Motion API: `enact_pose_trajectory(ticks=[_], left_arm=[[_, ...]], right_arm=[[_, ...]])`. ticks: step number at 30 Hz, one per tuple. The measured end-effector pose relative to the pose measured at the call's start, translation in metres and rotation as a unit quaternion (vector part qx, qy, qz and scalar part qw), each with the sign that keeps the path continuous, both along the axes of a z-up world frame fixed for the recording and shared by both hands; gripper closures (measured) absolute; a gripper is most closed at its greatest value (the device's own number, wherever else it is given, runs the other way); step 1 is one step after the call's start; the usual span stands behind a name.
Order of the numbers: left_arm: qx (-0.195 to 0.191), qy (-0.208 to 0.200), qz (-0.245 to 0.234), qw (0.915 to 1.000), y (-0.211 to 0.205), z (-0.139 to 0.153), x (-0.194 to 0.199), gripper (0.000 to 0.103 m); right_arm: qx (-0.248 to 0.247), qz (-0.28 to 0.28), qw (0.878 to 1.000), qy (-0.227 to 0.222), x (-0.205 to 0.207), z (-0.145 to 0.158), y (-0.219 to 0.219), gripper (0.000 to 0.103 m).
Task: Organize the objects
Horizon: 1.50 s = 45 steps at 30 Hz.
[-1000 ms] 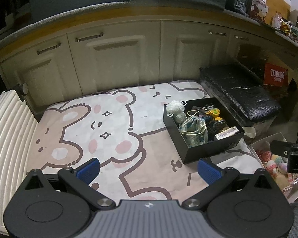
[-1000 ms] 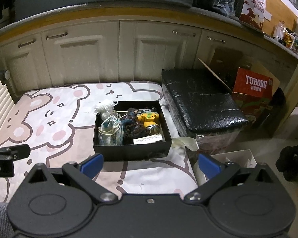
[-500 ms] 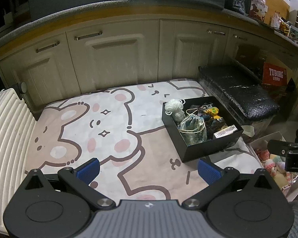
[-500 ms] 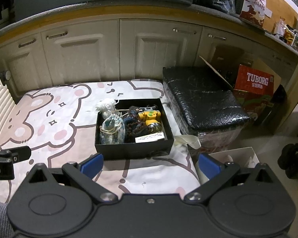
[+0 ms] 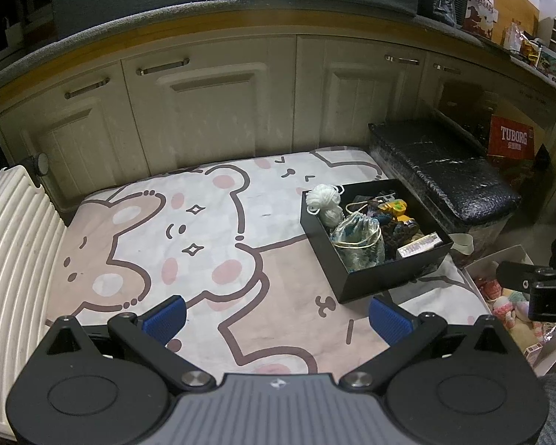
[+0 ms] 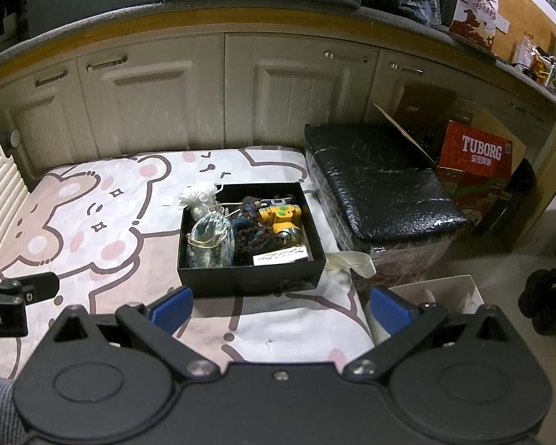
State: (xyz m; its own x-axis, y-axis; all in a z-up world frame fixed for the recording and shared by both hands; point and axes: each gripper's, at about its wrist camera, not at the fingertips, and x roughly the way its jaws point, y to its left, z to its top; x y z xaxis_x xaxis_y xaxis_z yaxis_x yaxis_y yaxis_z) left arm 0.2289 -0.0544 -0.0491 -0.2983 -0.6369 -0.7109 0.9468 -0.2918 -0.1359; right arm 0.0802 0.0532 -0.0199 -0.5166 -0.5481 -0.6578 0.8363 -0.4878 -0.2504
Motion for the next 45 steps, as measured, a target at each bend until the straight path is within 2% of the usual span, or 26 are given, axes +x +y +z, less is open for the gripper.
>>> enact_pose_trajectory(ticks=[45], left_arm=[[0.001,0.006,-0.051,0.9987,-0.0011,-0.0002,0.0007,0.0]], right_arm=[[0.001,0.003,1.0,-0.001,-0.001,-0.0021,-0.0011,0.0]])
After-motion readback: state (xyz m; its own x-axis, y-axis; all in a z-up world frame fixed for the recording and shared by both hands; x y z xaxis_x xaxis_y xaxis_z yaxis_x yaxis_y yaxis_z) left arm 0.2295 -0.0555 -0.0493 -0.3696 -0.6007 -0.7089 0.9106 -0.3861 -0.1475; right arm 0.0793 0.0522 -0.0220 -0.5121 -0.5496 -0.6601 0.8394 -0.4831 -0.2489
